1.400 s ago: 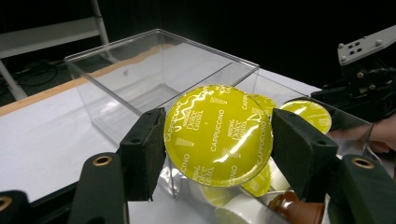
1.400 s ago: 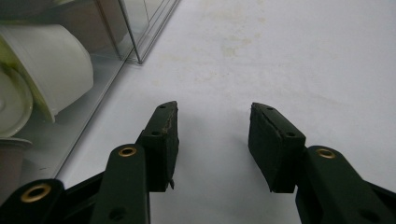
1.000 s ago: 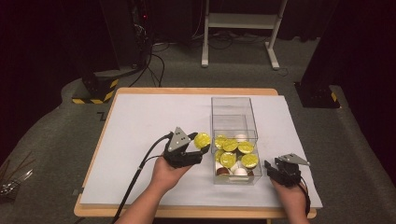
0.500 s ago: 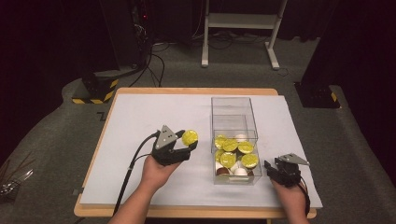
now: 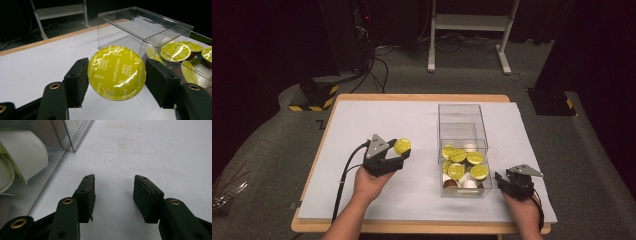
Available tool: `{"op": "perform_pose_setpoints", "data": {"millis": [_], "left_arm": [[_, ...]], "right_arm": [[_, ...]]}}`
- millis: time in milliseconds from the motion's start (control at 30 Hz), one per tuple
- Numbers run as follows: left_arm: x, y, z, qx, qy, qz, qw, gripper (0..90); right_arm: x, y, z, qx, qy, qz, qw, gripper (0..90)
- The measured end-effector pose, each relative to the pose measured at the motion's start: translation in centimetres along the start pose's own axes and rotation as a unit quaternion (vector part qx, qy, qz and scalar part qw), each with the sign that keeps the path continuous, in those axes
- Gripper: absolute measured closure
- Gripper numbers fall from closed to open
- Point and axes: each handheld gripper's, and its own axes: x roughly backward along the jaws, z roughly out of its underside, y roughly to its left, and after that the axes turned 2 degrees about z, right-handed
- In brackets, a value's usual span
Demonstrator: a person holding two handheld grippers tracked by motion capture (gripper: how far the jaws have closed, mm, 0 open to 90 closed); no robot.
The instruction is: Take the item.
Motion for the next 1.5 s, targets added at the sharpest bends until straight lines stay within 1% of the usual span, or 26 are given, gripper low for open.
{"op": "perform_pose_setpoints", "data": {"millis": [67, 300, 333, 367, 400, 433, 467, 500, 533, 633, 700, 733, 767, 833, 867, 900, 933, 1033, 1100, 1167, 1233, 1300, 1333, 1467, 1500], "left_arm": [[0.1, 0.5, 0.1, 0.002, 0.001, -0.006, 1.0, 37.8], [0.2, 2.1, 0.7, 0.007, 0.007, -0.025, 0.9996, 37.7], [0.2, 2.3, 0.8, 0.01, 0.007, -0.028, 0.9995, 37.8], [0.2, 2.3, 0.8, 0.01, 0.007, -0.028, 0.9995, 37.8], [0.3, 2.6, 1.0, 0.007, 0.011, -0.031, 0.9994, 37.8], [0.2, 2.7, 1.1, 0.01, 0.01, -0.033, 0.9993, 37.8], [0.3, 2.9, 1.2, 0.008, 0.013, -0.036, 0.9992, 37.8], [0.3, 3.3, 1.4, 0.011, 0.012, -0.043, 0.999, 37.8], [0.3, 3.5, 1.4, 0.009, 0.017, -0.045, 0.9988, 37.8], [0.3, 4.1, 1.7, 0.011, 0.019, -0.053, 0.9984, 37.8], [0.3, 4.5, 2.0, 0.017, 0.017, -0.06, 0.9979, 37.8], [0.4, 4.7, 2.0, 0.012, 0.023, -0.061, 0.9978, 37.8], [0.3, 4.8, 2.1, 0.015, 0.022, -0.064, 0.9976, 37.8], [0.4, 5.3, 2.3, 0.013, 0.025, -0.069, 0.9973, 37.7], [0.4, 5.4, 2.3, 0.015, 0.027, -0.07, 0.9971, 37.8], [0.3, 5.5, 2.5, 0.019, 0.025, -0.073, 0.9968, 37.7], [0.4, 5.7, 2.5, 0.016, 0.03, -0.075, 0.9966, 37.7], [0.5, 6.1, 2.8, 0.019, 0.03, -0.081, 0.9961, 37.8], [0.6, 6.5, 3.0, 0.017, 0.034, -0.084, 0.9957, 37.7], [0.7, 6.8, 3.1, 0.013, 0.042, -0.087, 0.9953, 37.7], [0.7, 7.1, 3.3, 0.017, 0.041, -0.09, 0.9949, 37.8], [0.9, 7.3, 3.5, 0.014, 0.046, -0.094, 0.9944, 37.7], [0.8, 7.4, 3.6, 0.021, 0.043, -0.095, 0.9943, 37.7], [0.9, 7.8, 4.0, 0.015, 0.052, -0.1, 0.9935, 37.7], [1.0, 7.9, 4.1, 0.018, 0.053, -0.102, 0.9932, 37.7]], "right_arm": [[0.0, 0.0, 0.0, 0.002, -0.001, -0.001, 1.0, 52.2], [0.0, 0.0, 0.0, 0.0, 0.001, 0.0, 1.0, 52.3], [0.0, 0.0, 0.0, 0.0, 0.001, 0.0, 1.0, 52.3], [0.0, 0.0, 0.0, 0.0, 0.001, 0.0, 1.0, 52.3], [0.0, 0.0, 0.0, 0.001, 0.001, 0.0, 1.0, 52.3], [0.0, 0.0, 0.0, 0.004, -0.001, 0.0, 1.0, 52.3], [0.0, 0.0, 0.0, 0.003, 0.0, 0.0, 1.0, 52.3], [0.0, 0.0, 0.0, 0.003, -0.001, 0.0, 1.0, 52.2], [0.0, 0.0, 0.0, 0.001, 0.0, 0.0, 1.0, 52.3], [0.0, 0.0, 0.0, 0.003, -0.001, 0.0, 1.0, 52.3], [0.0, 0.0, 0.0, 0.003, -0.001, 0.0, 1.0, 52.3], [0.0, 0.0, 0.0, 0.003, 0.0, 0.0, 1.0, 52.3], [0.0, 0.0, 0.0, 0.002, 0.0, 0.0, 1.0, 52.2], [0.0, 0.0, 0.0, 0.002, 0.0, 0.0, 1.0, 52.3], [0.0, 0.0, 0.0, 0.002, 0.0, 0.0, 1.0, 52.3], [0.0, 0.0, 0.0, 0.002, 0.0, 0.0, 1.0, 52.3], [0.0, 0.0, 0.0, 0.002, 0.0, 0.0, 1.0, 52.3], [0.0, 0.0, 0.0, 0.003, 0.0, 0.001, 1.0, 52.2], [0.0, 0.0, 0.0, 0.003, 0.0, 0.001, 1.0, 52.2], [0.0, 0.0, 0.0, 0.002, 0.0, 0.0, 1.0, 52.2], [0.0, 0.0, 0.0, 0.002, 0.0, 0.001, 1.0, 52.3], [0.0, 0.0, 0.0, 0.003, 0.0, 0.001, 1.0, 52.3], [0.0, 0.0, 0.0, 0.002, 0.0, 0.001, 1.0, 52.3], [0.0, 0.0, 0.0, 0.003, 0.0, 0.001, 1.0, 52.3], [0.0, 0.0, 0.0, 0.003, 0.0, 0.001, 1.0, 52.3]]}}
